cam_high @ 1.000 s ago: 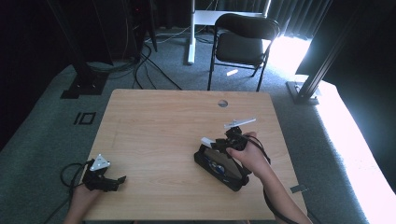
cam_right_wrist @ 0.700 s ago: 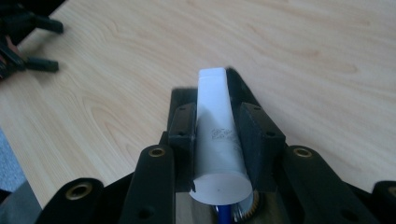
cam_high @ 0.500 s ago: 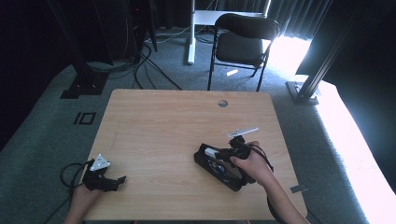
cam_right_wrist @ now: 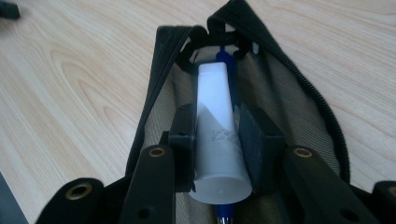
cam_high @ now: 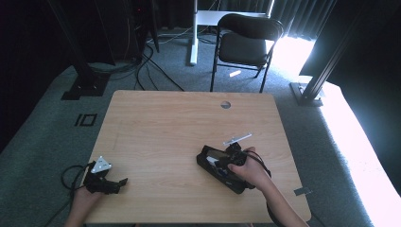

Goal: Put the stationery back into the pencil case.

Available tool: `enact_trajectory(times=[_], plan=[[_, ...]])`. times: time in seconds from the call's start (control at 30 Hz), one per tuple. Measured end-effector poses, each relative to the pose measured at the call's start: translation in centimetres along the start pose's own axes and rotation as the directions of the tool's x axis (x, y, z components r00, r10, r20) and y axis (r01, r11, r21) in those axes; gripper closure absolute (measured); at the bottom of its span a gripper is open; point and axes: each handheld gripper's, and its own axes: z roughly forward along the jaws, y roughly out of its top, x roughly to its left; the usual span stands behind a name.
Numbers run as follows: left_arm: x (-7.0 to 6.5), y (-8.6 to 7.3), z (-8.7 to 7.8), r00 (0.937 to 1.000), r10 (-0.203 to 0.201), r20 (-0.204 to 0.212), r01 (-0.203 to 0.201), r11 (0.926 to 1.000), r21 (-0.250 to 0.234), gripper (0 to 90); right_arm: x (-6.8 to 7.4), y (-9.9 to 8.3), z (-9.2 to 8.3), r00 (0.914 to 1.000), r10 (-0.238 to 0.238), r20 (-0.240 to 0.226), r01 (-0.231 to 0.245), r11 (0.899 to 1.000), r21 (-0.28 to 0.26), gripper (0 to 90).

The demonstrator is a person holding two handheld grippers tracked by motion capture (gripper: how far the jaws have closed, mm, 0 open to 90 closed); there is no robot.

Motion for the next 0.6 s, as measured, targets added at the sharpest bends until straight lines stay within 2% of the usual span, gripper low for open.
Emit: enact_trajectory(times=[0.37, 0.6], plan=[[0.0, 0.0, 0.0, 1.0000, 0.000, 0.000, 0.000, 1.0000, 0.000, 0.7, 0.2, -0.1, 1.1, 0.9973, -0.054, 0.049, 0.051, 0.996, 0.072, 67.2], [0.0, 0.0, 0.0, 1.0000, 0.000, 0.000, 0.000, 1.0000, 0.000, 0.7, 0.6, -0.1, 1.9, 0.9939, -0.094, 0.057, 0.088, 0.990, 0.112, 67.2]])
